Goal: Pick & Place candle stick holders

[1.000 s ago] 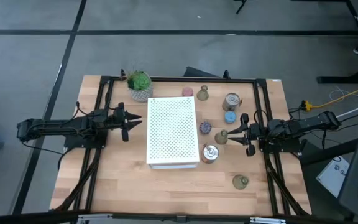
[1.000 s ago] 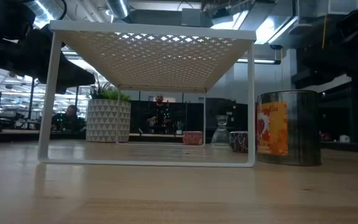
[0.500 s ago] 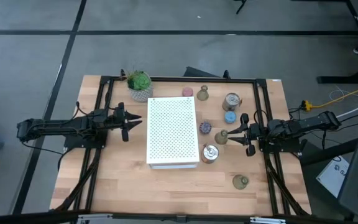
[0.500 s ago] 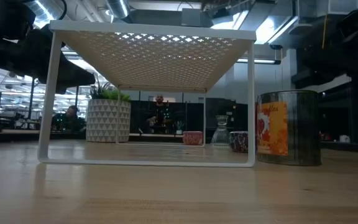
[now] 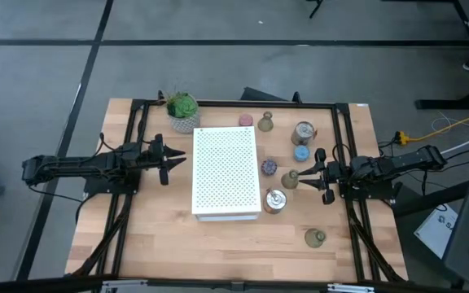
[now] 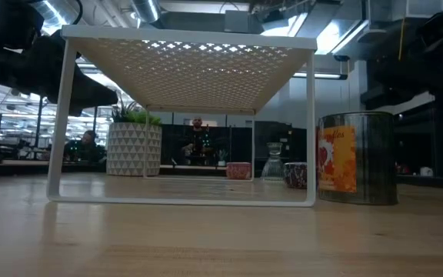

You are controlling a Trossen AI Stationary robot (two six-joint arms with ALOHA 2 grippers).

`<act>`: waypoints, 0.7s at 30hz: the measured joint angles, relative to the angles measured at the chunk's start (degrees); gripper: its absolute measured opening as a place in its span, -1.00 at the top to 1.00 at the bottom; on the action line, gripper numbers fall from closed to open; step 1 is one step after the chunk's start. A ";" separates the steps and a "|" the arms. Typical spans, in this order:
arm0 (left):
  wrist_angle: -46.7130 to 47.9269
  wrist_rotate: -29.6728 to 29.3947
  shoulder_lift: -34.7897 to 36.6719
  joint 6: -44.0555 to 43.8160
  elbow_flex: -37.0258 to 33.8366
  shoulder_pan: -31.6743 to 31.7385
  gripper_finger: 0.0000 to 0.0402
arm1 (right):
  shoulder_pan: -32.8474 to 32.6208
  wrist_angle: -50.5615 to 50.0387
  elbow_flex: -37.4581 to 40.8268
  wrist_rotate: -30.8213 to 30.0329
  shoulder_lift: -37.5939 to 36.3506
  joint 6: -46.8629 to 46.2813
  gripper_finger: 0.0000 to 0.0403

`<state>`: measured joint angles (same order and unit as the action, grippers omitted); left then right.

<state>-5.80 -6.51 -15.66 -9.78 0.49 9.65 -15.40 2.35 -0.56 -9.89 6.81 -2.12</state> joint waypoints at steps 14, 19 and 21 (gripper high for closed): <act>0.00 0.00 0.00 0.00 -0.01 0.00 0.47 | -0.02 1.58 0.02 19.28 0.00 -27.47 0.44; 0.01 -0.02 -0.01 0.00 -0.02 -0.02 0.47 | -0.02 0.38 0.02 19.52 0.02 -28.99 0.44; 0.00 0.00 -0.02 0.00 -0.02 0.00 0.47 | -0.02 0.52 0.02 19.52 0.02 -29.17 0.44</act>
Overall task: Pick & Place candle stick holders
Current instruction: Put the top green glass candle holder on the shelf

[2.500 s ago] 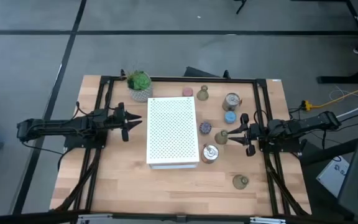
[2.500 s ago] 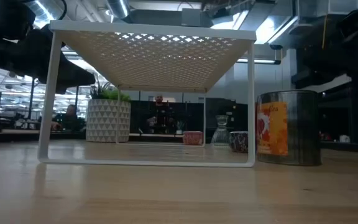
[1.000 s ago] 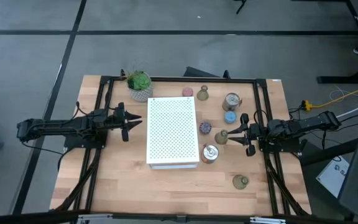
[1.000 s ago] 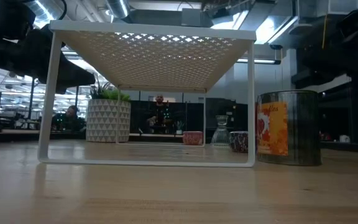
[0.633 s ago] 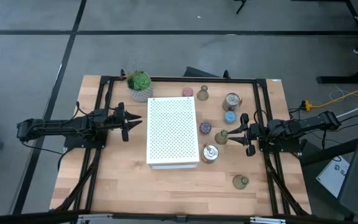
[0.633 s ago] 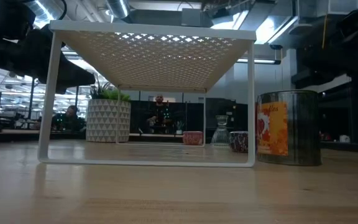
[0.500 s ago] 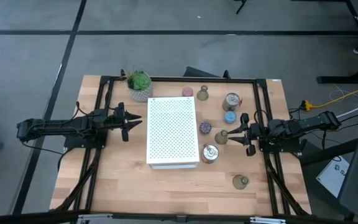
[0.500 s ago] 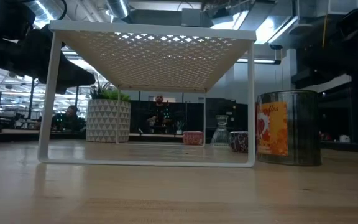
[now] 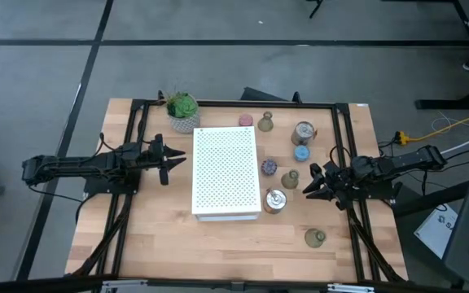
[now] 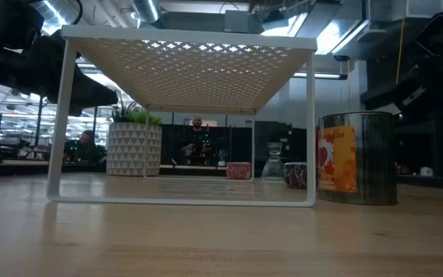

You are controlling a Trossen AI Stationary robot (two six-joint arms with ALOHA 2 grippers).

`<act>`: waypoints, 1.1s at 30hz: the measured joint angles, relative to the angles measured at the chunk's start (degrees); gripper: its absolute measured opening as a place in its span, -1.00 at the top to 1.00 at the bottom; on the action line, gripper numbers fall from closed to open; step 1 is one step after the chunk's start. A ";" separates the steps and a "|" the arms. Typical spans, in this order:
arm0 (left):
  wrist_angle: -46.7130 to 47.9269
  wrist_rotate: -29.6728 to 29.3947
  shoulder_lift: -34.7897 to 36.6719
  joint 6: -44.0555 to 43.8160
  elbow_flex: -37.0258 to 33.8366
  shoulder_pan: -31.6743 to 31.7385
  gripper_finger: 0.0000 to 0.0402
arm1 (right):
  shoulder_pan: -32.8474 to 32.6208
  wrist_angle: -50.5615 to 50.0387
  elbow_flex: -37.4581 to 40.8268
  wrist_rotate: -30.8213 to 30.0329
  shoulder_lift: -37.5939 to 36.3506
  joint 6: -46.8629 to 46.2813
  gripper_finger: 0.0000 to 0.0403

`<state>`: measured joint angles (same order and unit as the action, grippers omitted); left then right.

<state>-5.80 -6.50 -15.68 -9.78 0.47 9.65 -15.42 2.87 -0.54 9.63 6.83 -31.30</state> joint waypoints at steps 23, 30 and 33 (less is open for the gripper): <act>0.00 -0.02 0.01 0.01 0.01 -0.01 0.47 | 0.00 -38.53 -37.21 -7.12 30.11 10.58 0.44; 0.00 0.00 0.00 0.00 0.00 -0.02 0.47 | 0.00 -45.31 -49.92 -18.67 41.32 20.36 0.44; 0.01 -0.01 0.01 0.00 0.01 -0.01 0.47 | 0.09 -50.12 -54.54 -24.97 44.15 21.44 0.44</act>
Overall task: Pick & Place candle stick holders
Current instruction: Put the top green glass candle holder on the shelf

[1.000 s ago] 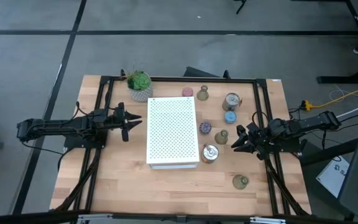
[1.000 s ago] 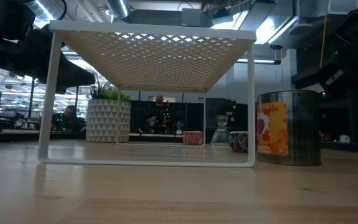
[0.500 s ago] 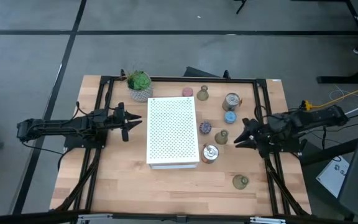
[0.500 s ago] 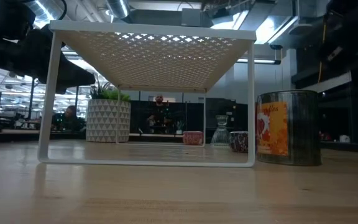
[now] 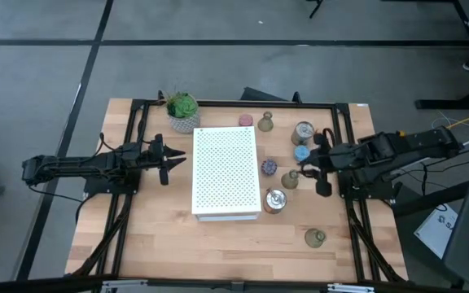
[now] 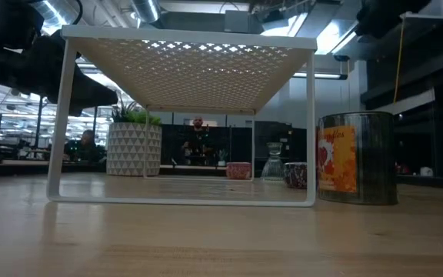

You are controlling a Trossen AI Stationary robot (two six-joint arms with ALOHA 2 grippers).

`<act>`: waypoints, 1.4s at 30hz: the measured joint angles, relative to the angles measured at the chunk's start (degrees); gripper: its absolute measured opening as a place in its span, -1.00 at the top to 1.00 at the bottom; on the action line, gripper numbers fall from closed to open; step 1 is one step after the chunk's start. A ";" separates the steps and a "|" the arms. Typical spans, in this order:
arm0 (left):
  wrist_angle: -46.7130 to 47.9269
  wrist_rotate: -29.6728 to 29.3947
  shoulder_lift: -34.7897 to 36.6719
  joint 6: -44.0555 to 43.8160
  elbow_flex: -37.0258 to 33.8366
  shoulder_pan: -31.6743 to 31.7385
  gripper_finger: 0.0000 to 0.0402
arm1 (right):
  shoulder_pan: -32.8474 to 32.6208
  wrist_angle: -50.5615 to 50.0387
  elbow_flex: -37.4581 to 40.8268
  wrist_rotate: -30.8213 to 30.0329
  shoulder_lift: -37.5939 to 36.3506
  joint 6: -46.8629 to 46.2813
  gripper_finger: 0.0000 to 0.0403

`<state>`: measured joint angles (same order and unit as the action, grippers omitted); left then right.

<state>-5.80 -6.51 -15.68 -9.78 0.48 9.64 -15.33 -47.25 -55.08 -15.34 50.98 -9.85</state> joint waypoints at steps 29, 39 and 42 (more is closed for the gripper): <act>-0.01 -0.01 0.01 0.00 -0.01 0.00 0.47 | 41.56 -8.98 -11.05 7.10 12.42 -1.32 0.44; -0.01 -0.01 0.01 0.00 -0.01 0.00 0.47 | 44.04 5.40 -11.05 14.54 26.60 23.06 0.44; 0.00 0.00 0.01 0.00 -0.01 -0.01 0.47 | 44.26 8.45 -11.03 14.48 29.44 30.33 0.44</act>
<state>-5.80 -6.51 -15.66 -9.78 0.47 9.63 28.93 -38.79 -66.11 -0.86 80.42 20.48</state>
